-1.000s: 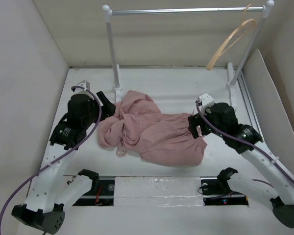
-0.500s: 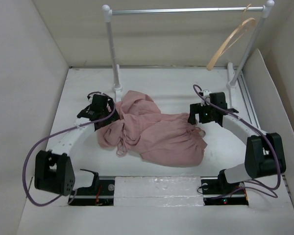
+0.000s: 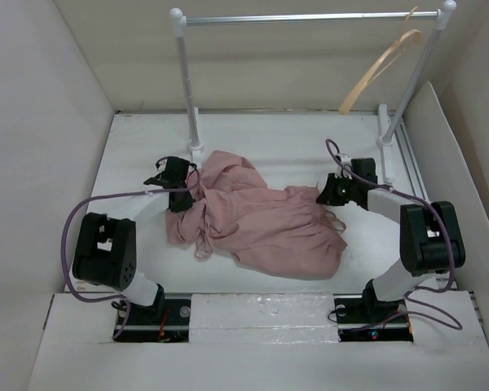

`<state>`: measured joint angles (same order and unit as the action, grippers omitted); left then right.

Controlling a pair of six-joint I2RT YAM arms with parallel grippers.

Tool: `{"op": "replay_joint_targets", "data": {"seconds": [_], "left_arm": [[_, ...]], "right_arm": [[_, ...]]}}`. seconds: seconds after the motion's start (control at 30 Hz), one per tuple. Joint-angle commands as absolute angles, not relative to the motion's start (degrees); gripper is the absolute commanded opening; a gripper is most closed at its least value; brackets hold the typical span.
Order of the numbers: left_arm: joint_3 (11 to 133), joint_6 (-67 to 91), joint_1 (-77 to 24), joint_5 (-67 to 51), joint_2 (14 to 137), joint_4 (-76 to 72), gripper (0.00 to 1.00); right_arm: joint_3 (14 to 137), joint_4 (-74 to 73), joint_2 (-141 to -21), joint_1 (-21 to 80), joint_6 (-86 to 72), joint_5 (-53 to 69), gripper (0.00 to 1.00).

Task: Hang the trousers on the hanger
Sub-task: Flatten out the trousers at the center of the board.

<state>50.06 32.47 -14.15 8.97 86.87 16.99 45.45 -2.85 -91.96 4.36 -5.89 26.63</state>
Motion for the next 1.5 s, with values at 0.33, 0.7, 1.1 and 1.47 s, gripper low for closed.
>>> {"op": "replay_joint_targets", "data": {"seconds": [0.33,0.7,1.1,1.47], "left_arm": [[70.9,36.1,-14.1,21.2,60.8,34.0,0.00],[110.6,31.9,-14.1,33.3,57.7,44.5,0.00],[84.6,23.3,-14.1,13.0,64.4,30.5,0.54],[106.6,23.8,-12.6,1.8,98.2,34.2,0.68]], "right_arm": [[54.7,-24.9,-51.3,6.7,-2.6,17.9,0.00],[89.3,-49.2,-38.7,16.8,1.8,4.0,0.00],[81.1,-48.5,-44.1,17.9,5.1,-8.4,0.00],[67.8,-33.1,-62.8,-3.1,1.5,-5.8,0.00]]}}
